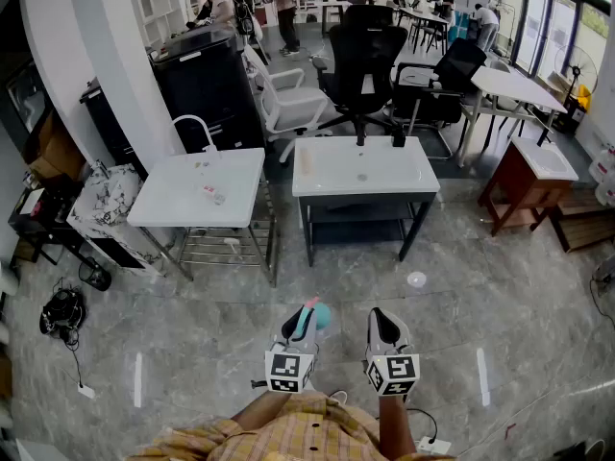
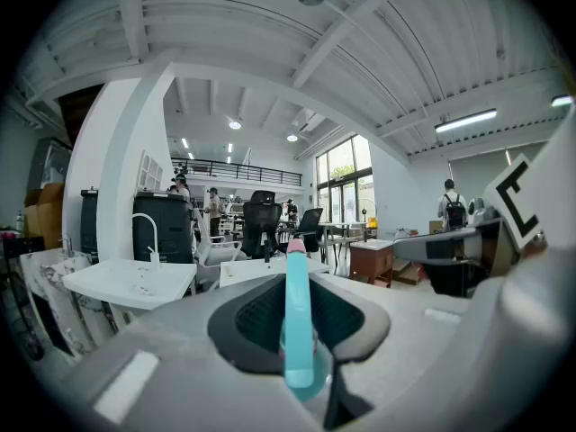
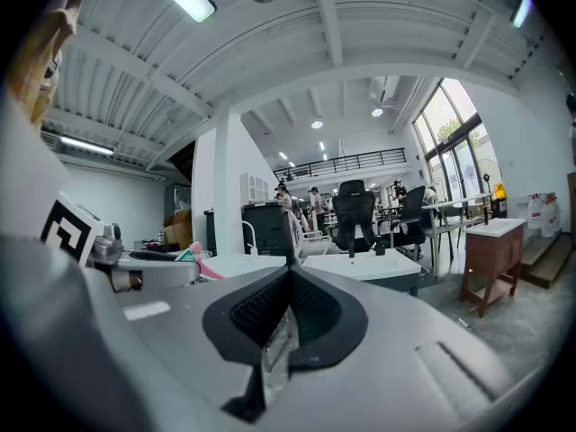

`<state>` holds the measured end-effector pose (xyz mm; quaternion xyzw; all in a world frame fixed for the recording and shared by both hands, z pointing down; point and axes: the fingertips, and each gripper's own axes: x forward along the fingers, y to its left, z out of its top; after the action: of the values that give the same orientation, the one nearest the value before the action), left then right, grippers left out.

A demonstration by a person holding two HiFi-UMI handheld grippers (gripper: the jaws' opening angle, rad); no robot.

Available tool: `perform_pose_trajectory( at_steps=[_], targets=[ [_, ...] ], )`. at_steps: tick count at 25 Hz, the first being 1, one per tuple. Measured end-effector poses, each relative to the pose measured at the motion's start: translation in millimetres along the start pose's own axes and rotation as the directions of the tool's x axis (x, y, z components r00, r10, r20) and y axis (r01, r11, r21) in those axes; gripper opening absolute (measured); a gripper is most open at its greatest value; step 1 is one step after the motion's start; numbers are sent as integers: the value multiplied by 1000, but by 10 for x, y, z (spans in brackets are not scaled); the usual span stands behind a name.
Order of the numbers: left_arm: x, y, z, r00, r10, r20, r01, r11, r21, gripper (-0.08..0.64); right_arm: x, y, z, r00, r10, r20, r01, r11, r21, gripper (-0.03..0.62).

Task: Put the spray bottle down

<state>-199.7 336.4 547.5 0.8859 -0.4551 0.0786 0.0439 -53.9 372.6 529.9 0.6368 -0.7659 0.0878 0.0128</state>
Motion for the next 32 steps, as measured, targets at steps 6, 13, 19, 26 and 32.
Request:
perform_pose_trajectory(
  at_steps=[6, 13, 19, 26, 32],
  targets=[
    [-47, -137, 18, 1000, 6, 1, -6, 1000, 8, 71, -108, -98, 60, 1000, 12, 14, -12, 1000, 4, -2],
    [-23, -203, -30, 1000, 11, -18, -10, 1000, 24, 71, -119, -145, 51, 999, 34, 32, -34, 999, 24, 0],
    [160, -194, -98, 999, 18, -35, -17, 1000, 26, 71, 4, -248, 49, 998, 47, 29, -47, 999, -1, 1],
    [757, -45, -58, 1000, 22, -22, -22, 1000, 1, 71, 490, -496, 85, 998, 64, -3, -64, 997, -31, 2],
    [1539, 123, 171, 999, 30, 15, -30, 999, -19, 71, 1177, -841, 282, 995, 103, -4, -103, 994, -28, 2]
  ],
)
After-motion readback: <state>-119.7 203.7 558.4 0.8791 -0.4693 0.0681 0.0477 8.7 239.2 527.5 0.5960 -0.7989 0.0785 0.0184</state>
